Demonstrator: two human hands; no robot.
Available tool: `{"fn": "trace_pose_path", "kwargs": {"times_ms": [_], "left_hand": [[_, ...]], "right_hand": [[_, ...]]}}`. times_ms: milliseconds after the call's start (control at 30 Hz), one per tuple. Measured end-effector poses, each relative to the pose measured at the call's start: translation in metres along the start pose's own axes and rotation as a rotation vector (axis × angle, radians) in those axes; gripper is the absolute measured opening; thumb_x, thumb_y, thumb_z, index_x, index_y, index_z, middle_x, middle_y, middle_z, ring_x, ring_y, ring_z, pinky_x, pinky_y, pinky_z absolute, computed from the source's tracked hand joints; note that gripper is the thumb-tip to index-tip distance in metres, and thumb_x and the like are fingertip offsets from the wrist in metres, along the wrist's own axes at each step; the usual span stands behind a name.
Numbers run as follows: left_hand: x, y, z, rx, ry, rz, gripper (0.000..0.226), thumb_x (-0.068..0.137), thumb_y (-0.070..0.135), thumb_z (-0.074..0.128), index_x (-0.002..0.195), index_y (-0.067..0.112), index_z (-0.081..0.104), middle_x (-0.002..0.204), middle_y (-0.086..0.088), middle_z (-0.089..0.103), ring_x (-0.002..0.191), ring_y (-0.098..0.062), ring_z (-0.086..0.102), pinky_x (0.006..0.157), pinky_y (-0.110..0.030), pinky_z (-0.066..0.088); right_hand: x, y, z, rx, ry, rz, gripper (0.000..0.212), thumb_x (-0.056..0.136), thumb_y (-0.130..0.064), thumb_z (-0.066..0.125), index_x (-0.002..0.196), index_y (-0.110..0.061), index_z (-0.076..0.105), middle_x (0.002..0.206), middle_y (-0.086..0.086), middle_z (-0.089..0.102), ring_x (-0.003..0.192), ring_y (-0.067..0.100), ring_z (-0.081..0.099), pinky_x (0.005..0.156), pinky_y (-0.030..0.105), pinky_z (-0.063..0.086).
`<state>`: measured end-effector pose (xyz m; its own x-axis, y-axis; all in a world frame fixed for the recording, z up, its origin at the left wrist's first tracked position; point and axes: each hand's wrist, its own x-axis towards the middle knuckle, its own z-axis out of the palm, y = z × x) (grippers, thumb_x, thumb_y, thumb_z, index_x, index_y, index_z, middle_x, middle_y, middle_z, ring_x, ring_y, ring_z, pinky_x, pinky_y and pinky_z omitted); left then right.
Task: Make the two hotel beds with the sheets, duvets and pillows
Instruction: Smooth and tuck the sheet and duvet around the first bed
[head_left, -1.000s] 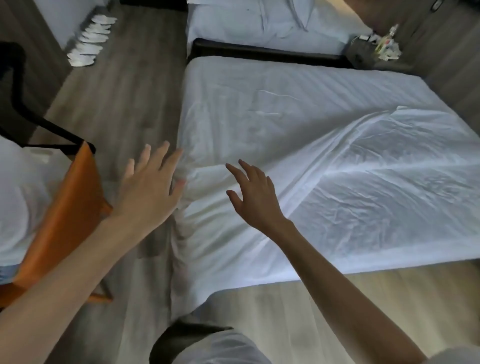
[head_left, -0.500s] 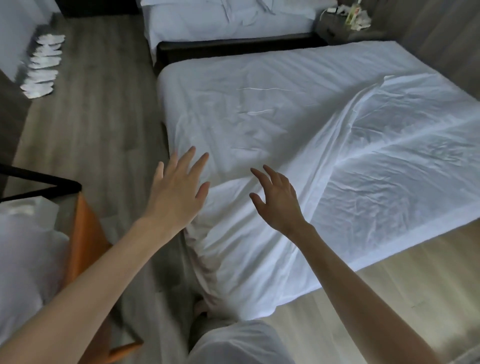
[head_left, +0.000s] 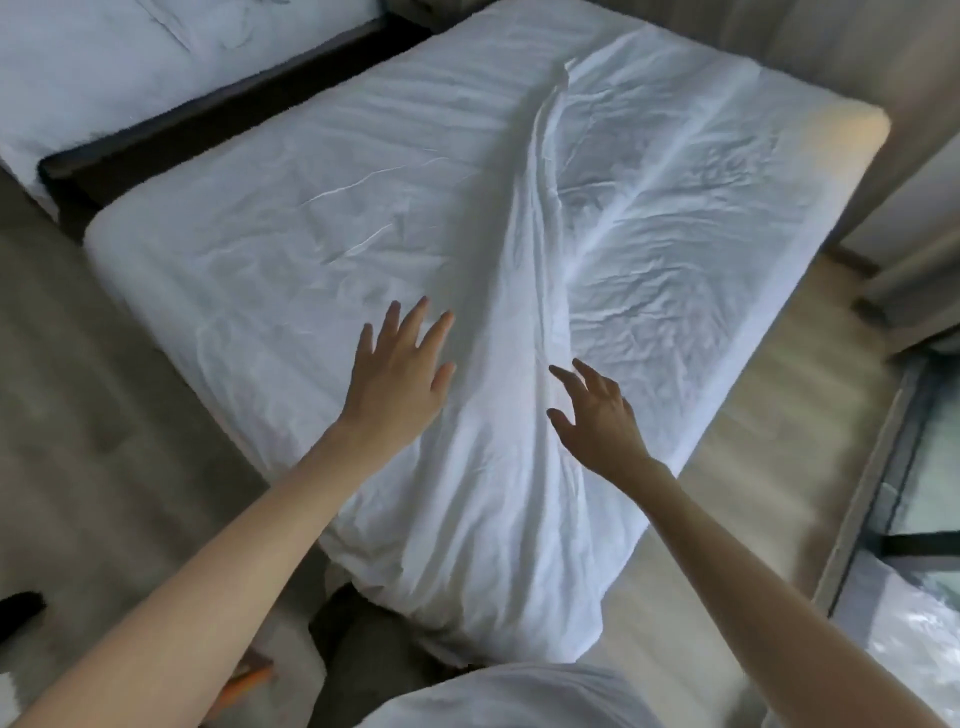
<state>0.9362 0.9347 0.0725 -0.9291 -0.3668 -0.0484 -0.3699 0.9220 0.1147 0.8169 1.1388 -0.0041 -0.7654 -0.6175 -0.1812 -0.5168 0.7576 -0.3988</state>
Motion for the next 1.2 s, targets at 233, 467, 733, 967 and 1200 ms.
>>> {"fn": "trace_pose_path", "kwargs": {"times_ms": [233, 467, 733, 967, 1200], "left_hand": [[0.073, 0.026, 0.04, 0.03, -0.143, 0.438, 0.057, 0.101, 0.034, 0.04, 0.153, 0.021, 0.02, 0.16, -0.005, 0.016, 0.147, -0.03, 0.011, 0.116, -0.051, 0.016], [0.092, 0.041, 0.052, 0.118, -0.301, 0.895, 0.057, 0.103, 0.035, 0.035, 0.154, 0.023, 0.013, 0.161, -0.003, 0.007, 0.148, -0.027, 0.004, 0.118, -0.048, 0.011], [0.069, 0.073, 0.097, 0.326, -0.477, 1.215, 0.058, 0.103, 0.035, 0.033, 0.154, 0.024, 0.009, 0.162, -0.001, 0.001, 0.149, -0.027, 0.0, 0.119, -0.047, 0.009], [0.061, 0.111, 0.16, 0.388, -0.684, 1.147, 0.061, 0.101, 0.04, 0.039, 0.154, 0.024, 0.014, 0.162, -0.002, 0.005, 0.149, -0.024, 0.003, 0.118, -0.046, 0.012], [0.055, 0.137, 0.232, 0.59, -0.749, 1.154, 0.076, 0.095, 0.046, 0.051, 0.154, 0.028, 0.008, 0.162, 0.0, -0.002, 0.149, -0.022, -0.003, 0.119, -0.047, 0.009]], "right_hand": [[-0.021, 0.02, 0.026, 0.033, 0.034, 0.376, 0.061, 0.096, -0.032, 0.054, 0.151, -0.025, 0.028, 0.159, 0.008, 0.021, 0.139, 0.037, 0.028, 0.11, 0.052, 0.028], [-0.079, -0.014, 0.065, 0.183, 0.087, 0.809, 0.061, 0.096, -0.031, 0.052, 0.152, -0.027, 0.026, 0.16, 0.005, 0.018, 0.141, 0.034, 0.024, 0.111, 0.05, 0.027], [-0.159, -0.025, 0.125, 0.498, 0.178, 1.216, 0.062, 0.093, -0.033, 0.058, 0.149, -0.025, 0.032, 0.154, 0.006, 0.031, 0.137, 0.032, 0.029, 0.11, 0.051, 0.03], [-0.182, 0.007, 0.18, 0.619, 0.08, 1.229, 0.067, 0.091, -0.041, 0.061, 0.149, -0.025, 0.031, 0.155, 0.003, 0.03, 0.14, 0.031, 0.026, 0.111, 0.049, 0.029], [-0.178, 0.037, 0.238, 0.657, 0.001, 1.145, 0.092, 0.082, -0.052, 0.068, 0.154, -0.029, 0.016, 0.163, 0.003, 0.001, 0.148, 0.026, 0.005, 0.117, 0.051, 0.016]]}}
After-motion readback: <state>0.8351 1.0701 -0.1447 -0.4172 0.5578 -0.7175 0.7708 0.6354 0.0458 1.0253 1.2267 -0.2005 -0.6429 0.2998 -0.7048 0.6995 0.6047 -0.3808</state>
